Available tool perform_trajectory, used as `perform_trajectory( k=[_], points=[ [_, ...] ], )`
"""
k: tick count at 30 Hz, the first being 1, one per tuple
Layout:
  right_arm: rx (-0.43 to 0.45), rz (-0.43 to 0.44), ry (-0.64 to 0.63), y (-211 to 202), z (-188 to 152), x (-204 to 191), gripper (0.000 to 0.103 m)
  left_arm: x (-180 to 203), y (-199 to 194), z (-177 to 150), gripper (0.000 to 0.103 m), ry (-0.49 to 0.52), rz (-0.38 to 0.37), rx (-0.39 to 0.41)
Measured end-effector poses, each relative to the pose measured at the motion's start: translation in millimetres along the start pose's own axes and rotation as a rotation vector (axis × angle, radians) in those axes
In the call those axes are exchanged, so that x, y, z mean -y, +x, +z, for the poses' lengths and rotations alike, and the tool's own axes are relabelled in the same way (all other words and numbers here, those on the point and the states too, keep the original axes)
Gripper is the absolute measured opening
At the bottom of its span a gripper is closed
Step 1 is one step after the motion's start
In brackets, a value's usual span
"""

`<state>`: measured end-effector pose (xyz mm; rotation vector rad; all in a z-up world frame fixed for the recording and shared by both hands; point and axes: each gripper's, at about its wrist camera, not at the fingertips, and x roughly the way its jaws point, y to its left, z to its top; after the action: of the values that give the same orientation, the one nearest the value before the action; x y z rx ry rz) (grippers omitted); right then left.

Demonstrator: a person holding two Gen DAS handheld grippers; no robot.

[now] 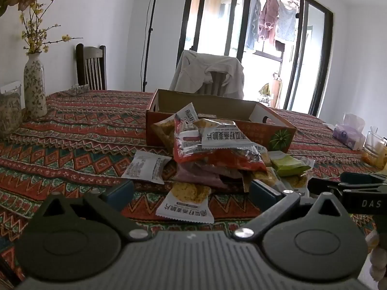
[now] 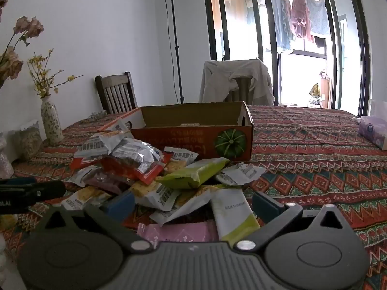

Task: Organize snacks

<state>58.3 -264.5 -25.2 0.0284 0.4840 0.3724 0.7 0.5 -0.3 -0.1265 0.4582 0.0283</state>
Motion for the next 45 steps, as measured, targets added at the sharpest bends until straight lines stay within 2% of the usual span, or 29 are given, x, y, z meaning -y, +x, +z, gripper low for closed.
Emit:
perform_trajectory(
  k=[23, 30, 33, 39, 45],
  points=[
    [-0.011, -0.002, 0.006, 2.0, -5.3, 3.5, 0.103, 2.6, -0.8, -5.4, 0.103, -0.006, -0.002, -0.004],
    [-0.027, -0.034, 0.024, 5.8, -3.7, 16.0, 0.103, -2.0, 3.7, -6.8, 0.103, -0.019, 0.007, -0.018],
    [-0.052, -0.058, 0.025, 10.2, -3.5, 23.9, 0.097, -3.7, 5.4, -5.8, 0.103, -0.024, 0.010, -0.023],
    [-0.106, -0.096, 0.024, 17.8, -3.6, 38.3, 0.077, -4.4, 6.3, -4.7, 0.103, -0.030, 0.013, -0.028],
    [-0.184, -0.084, 0.007, 36.7, -3.1, 44.6, 0.063, -3.9, 6.5, -4.7, 0.103, -0.028, 0.015, -0.030]
  ],
)
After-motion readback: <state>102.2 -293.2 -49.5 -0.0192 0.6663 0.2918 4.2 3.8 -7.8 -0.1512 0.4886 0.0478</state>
